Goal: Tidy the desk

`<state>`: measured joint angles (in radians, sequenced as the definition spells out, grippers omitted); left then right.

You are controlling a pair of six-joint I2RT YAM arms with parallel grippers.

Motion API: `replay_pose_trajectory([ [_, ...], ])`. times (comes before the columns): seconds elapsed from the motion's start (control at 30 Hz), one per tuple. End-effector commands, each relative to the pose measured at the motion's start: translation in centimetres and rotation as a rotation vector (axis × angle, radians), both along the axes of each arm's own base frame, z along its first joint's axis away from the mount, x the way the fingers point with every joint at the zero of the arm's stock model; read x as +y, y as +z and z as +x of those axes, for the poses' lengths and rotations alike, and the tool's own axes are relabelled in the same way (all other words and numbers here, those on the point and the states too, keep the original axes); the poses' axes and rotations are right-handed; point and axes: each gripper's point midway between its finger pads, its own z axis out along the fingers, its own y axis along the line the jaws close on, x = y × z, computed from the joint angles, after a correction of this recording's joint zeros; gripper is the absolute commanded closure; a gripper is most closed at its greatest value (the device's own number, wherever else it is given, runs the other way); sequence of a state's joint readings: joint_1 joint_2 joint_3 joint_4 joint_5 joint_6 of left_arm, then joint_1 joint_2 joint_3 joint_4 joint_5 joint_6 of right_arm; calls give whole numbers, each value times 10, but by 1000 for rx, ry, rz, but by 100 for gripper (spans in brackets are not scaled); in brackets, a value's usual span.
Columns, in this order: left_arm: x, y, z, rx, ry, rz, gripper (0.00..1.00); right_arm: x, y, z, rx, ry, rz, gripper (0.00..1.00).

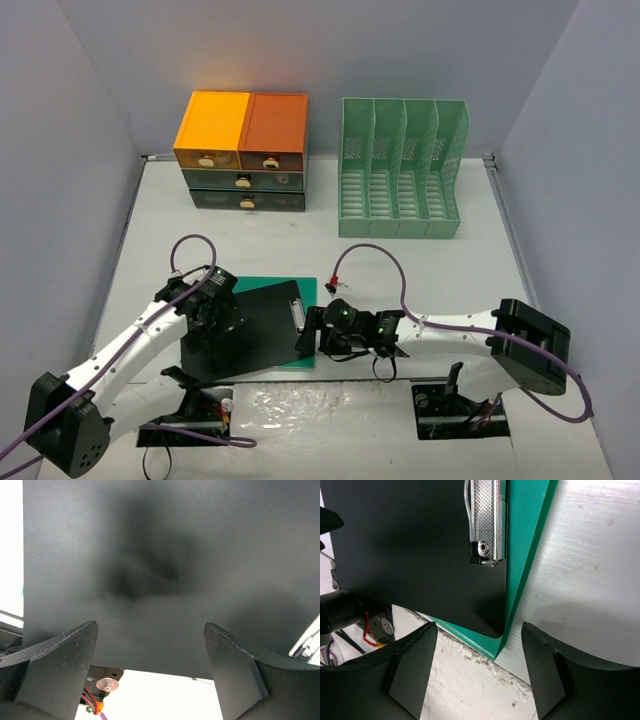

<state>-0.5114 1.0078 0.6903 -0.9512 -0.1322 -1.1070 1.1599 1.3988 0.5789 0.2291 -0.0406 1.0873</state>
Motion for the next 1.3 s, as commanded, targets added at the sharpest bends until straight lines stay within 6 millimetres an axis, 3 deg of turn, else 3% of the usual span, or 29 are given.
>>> replay_pose_trajectory([
  [0.0,16,24,7,-95,88,47,16,17,18,8,-37,-9,78,35],
  [0.17,32,38,8,-146,191,97,15,15,20,7,-42,-2,81,35],
  [0.37,37,51,22,-267,262,47,14,13,28,6,-52,0,93,35],
  [0.6,51,34,21,-202,307,30,13,10,36,7,-70,1,109,35],
  [0.9,36,-11,-4,-135,387,-100,13,7,38,5,-74,1,120,35],
  [1.27,33,-33,-18,-130,407,-145,13,6,34,3,-80,14,125,35],
])
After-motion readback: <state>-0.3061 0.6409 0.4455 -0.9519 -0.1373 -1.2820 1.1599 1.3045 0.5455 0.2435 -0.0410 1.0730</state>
